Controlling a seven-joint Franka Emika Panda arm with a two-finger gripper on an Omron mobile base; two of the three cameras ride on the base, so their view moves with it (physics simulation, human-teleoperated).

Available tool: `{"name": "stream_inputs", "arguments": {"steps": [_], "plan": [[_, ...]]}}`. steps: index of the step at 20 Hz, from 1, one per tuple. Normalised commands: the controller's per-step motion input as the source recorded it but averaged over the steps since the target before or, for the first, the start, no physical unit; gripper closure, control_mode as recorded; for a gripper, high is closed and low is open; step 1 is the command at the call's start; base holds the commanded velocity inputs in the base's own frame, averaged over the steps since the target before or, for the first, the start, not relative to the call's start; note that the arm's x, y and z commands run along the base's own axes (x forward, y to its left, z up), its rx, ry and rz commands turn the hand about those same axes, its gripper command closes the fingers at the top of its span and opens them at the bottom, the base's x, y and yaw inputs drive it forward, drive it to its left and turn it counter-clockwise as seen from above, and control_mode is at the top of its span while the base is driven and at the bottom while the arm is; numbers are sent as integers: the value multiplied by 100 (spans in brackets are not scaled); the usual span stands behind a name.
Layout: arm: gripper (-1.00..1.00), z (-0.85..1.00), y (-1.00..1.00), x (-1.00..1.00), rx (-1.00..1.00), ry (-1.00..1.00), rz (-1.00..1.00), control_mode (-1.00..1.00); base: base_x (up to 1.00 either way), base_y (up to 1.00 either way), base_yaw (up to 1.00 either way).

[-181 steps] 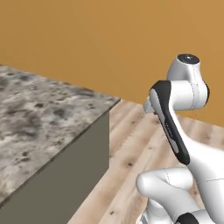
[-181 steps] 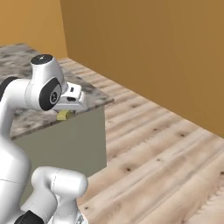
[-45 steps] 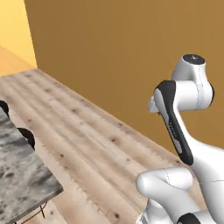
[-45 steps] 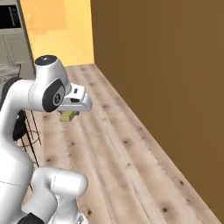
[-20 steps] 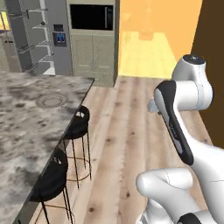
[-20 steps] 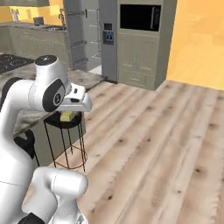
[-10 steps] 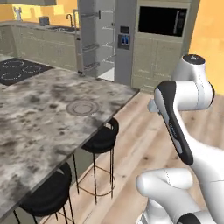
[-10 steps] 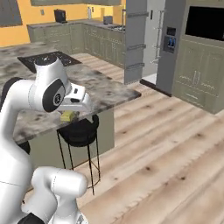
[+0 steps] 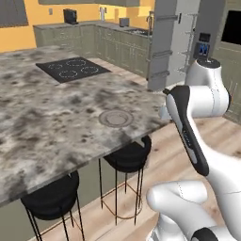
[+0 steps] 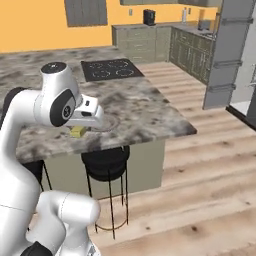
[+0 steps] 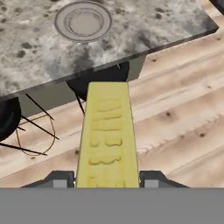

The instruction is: Retrieve the butter from the fridge and place it on a plate on the dining table. Then retrieve the butter knife by the fridge and place it near the plate.

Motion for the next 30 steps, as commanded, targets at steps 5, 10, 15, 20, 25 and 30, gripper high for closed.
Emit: {"name": "stream_inputs", "arguments": {"steps": [5,10,15,20,25,30], "plan": [[100,0,0,0,0,0,0,100,15,-14,50],[100,0,0,0,0,0,0,100,47,-34,30],[100,0,0,0,0,0,0,100,85,-45,16],[100,0,0,0,0,0,0,100,69,-61,14],[100,0,0,0,0,0,0,100,25,-33,7],[100,0,0,0,0,0,0,100,14,16,0]]}}
